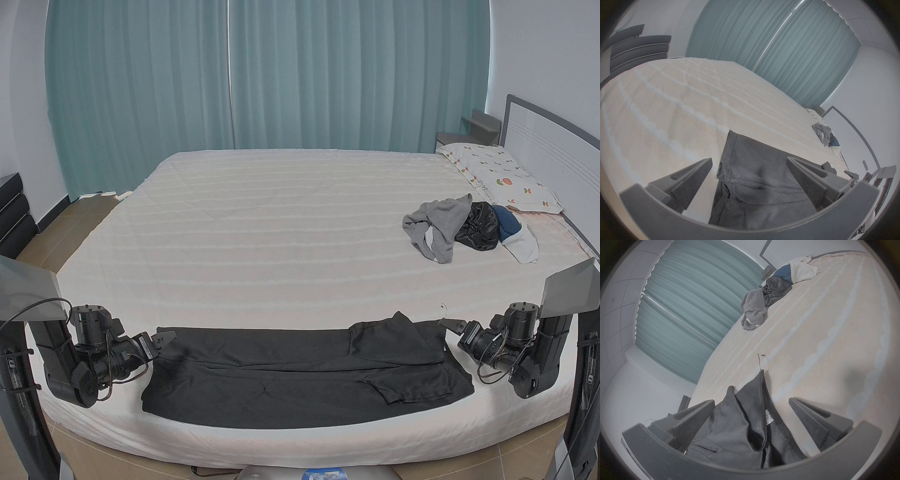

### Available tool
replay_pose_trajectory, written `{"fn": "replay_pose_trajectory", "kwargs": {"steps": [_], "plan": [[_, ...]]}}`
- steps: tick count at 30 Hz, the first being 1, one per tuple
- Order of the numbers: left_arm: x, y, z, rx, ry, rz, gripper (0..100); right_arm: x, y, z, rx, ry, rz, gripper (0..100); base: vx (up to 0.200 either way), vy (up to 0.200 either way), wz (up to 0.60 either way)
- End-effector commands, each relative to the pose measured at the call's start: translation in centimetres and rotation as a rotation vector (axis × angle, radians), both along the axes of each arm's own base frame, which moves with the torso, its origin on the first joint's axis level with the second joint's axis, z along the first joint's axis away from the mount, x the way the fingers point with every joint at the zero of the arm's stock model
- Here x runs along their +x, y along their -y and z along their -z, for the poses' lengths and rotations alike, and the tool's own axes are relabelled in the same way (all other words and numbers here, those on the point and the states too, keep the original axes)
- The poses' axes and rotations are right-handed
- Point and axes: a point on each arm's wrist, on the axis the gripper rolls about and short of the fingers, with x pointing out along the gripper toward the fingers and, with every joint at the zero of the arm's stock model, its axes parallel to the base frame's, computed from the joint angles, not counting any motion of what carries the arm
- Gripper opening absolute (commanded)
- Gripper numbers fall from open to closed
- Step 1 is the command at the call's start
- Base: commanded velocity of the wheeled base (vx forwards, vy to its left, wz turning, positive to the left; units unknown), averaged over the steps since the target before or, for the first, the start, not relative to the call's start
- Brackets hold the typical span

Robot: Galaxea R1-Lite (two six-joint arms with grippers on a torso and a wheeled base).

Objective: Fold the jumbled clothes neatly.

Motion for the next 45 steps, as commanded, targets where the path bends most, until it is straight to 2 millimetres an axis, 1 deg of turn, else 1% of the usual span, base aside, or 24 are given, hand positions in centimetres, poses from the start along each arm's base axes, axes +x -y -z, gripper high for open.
{"fn": "replay_pose_trajectory", "kwargs": {"steps": [1,4,13,18,22,31,32,41,45], "plan": [[0.4,0.2,1.4,0.001,-0.034,0.010,100,0.0,0.0,0.1,0.000,0.000,-0.001,100,0.000,0.000,0.00],[0.5,0.4,2.1,0.006,-0.051,0.016,100,0.0,0.0,0.1,0.000,0.000,-0.001,100,0.000,0.000,0.00],[-0.1,0.4,2.1,0.035,-0.061,0.036,100,0.0,0.0,0.2,0.000,-0.003,-0.001,100,0.000,0.000,0.00],[0.0,0.8,2.3,0.036,-0.065,0.050,100,0.0,0.0,0.1,0.000,-0.002,-0.001,100,0.000,0.000,0.00],[-0.1,0.8,2.8,0.035,-0.081,0.051,100,0.0,0.0,0.2,-0.001,-0.004,-0.001,100,0.000,0.000,0.00],[0.0,0.9,2.9,0.034,-0.082,0.052,100,0.0,0.0,0.2,-0.001,-0.004,-0.001,100,0.000,0.000,0.00],[0.0,0.9,2.9,0.034,-0.082,0.052,0,0.0,0.0,0.2,-0.001,-0.004,-0.001,100,0.000,0.000,0.00],[-0.1,0.8,2.7,0.035,-0.078,0.047,0,0.0,0.0,0.2,-0.001,-0.004,-0.001,100,0.000,0.000,0.00],[0.0,0.8,2.6,0.054,-0.077,0.019,0,0.0,0.0,0.2,-0.001,-0.003,-0.001,100,0.000,0.000,0.00]]}}
